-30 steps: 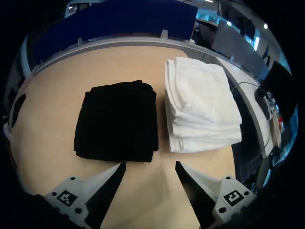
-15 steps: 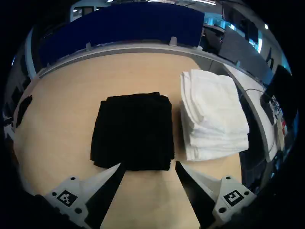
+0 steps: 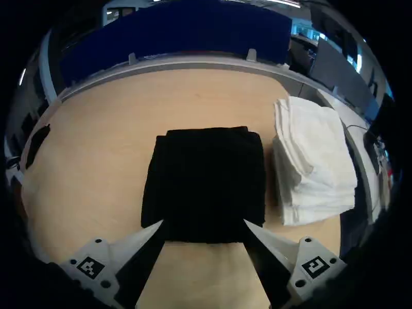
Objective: Fold towel
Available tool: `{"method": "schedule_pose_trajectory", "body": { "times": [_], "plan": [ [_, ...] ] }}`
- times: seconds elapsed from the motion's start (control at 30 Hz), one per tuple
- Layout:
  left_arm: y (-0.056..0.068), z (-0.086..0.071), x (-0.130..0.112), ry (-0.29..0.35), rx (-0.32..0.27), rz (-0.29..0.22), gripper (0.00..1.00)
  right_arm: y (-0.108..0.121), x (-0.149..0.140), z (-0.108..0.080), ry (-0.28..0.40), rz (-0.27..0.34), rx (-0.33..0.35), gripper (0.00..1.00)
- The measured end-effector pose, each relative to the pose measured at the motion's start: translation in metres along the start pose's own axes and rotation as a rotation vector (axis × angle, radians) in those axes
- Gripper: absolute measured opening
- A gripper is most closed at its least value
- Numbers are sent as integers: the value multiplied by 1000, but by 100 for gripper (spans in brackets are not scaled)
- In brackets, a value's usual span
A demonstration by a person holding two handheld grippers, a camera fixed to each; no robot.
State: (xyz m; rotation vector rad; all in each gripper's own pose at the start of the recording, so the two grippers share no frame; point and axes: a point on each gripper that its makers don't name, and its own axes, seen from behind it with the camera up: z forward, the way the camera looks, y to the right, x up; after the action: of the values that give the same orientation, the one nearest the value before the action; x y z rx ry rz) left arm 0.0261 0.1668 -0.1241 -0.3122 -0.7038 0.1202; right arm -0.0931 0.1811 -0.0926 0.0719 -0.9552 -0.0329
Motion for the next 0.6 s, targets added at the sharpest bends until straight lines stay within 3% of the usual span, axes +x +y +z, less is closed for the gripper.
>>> {"method": "schedule_pose_trajectory", "body": {
  "times": [0.3,0.6],
  "plan": [
    [-5,0,-1,-1,6,-4,94,2,-3,6,-12,1,-2,100],
    [-7,1,-1,-1,8,-5,94,0,41,0,89,-10,-5,100]
  ]
}}
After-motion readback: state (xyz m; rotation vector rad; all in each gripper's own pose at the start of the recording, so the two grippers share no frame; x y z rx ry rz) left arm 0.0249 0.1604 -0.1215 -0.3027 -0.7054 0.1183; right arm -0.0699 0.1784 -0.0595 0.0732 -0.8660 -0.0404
